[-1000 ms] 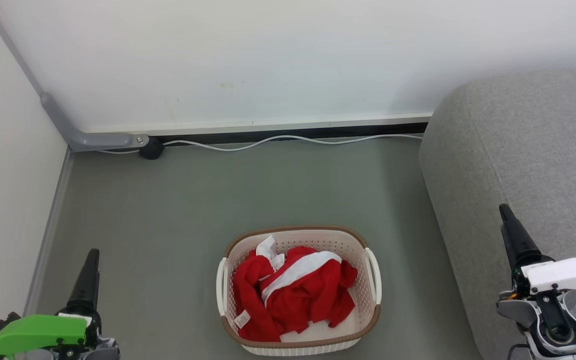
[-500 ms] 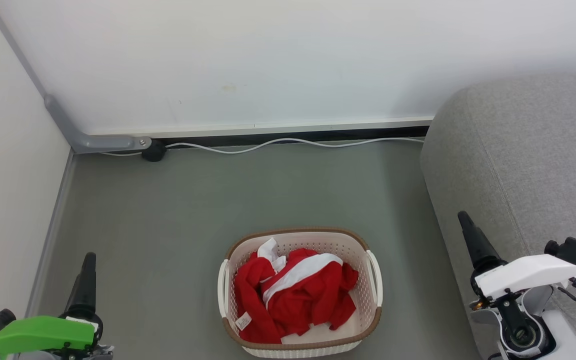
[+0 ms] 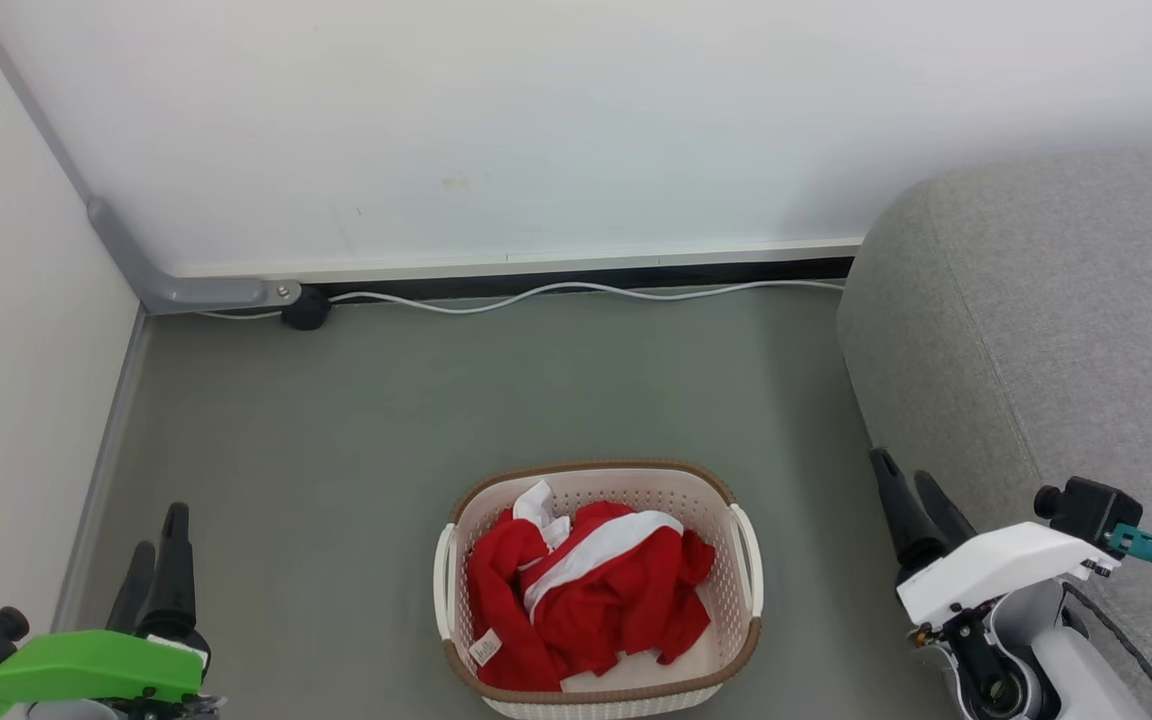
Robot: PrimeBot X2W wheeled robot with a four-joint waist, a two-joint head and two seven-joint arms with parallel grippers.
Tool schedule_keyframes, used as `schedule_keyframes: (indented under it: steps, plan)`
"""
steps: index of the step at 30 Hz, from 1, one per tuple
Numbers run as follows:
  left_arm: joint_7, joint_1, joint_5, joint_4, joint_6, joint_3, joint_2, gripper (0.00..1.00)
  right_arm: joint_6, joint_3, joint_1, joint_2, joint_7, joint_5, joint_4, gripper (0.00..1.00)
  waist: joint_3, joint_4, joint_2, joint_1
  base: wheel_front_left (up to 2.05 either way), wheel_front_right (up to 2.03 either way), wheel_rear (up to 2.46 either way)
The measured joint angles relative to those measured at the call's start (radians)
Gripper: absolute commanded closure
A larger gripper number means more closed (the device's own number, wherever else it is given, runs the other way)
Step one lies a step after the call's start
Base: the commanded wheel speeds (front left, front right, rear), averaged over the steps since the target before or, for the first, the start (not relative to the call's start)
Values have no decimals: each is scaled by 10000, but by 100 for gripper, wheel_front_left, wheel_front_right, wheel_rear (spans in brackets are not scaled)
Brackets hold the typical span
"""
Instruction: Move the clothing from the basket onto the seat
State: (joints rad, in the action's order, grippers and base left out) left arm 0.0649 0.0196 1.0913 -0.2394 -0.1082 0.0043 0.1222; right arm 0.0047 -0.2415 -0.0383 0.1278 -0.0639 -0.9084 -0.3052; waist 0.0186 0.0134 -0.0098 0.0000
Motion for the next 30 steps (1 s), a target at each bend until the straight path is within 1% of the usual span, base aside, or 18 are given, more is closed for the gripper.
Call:
schedule_keyframes:
  steps: [7, 8, 11, 13, 15, 20, 22, 26, 29, 30]
  plan:
    - [247, 22, -1055, 151, 0, -27, 29, 0, -171, -422, -12, 79, -276, 1035, -176, 0, 51, -47, 0, 0, 0, 0, 0]
    - [293, 27, -1231, 169, 0, -36, 31, 0, -238, -476, -15, 94, -322, 1168, -190, 0, 58, -51, 0, 0, 0, 0, 0]
    - [372, 99, -1503, 180, 0, -92, 75, 0, -257, -593, -47, 117, -414, 1532, -199, 0, 76, -68, 0, 0, 0, 0, 0]
    - [485, 223, -1906, 178, 0, -132, 142, 0, -345, -688, -74, 136, -481, 1837, -209, 0, 89, -79, 0, 0, 0, 0, 0]
    - [552, 292, -2063, 176, 0, -132, 184, 0, -420, -796, -114, 153, -516, 2067, -228, 0, 103, -88, 0, 0, 0, 0, 0]
    - [736, 329, -2719, 201, -2, -136, 219, 0, -510, -1060, -149, 219, -734, 2750, -274, 0, 137, -106, 0, 0, 0, 0, 0]
    - [786, 337, -3108, 224, -10, -150, 267, 0, -525, -1164, -152, 238, -807, 3058, -295, 0, 150, -111, 0, 0, 0, 0, 0]
    - [949, 381, -3710, 249, -15, -207, 447, 0, -681, -1315, -154, 257, -941, 3553, -364, 0, 172, -116, 0, 0, 0, 0, 0]
    - [1047, 435, -4004, 282, -17, -221, 518, 0, -700, -1348, -154, 263, -1037, 3789, -422, 0, 190, -118, 0, 0, 0, 0, 0]
    - [1049, 460, -4201, 284, -17, -222, 525, 0, -761, -1352, -154, 261, -1043, 3868, -439, 0, 196, -119, 0, 0, 0, 0, 0]
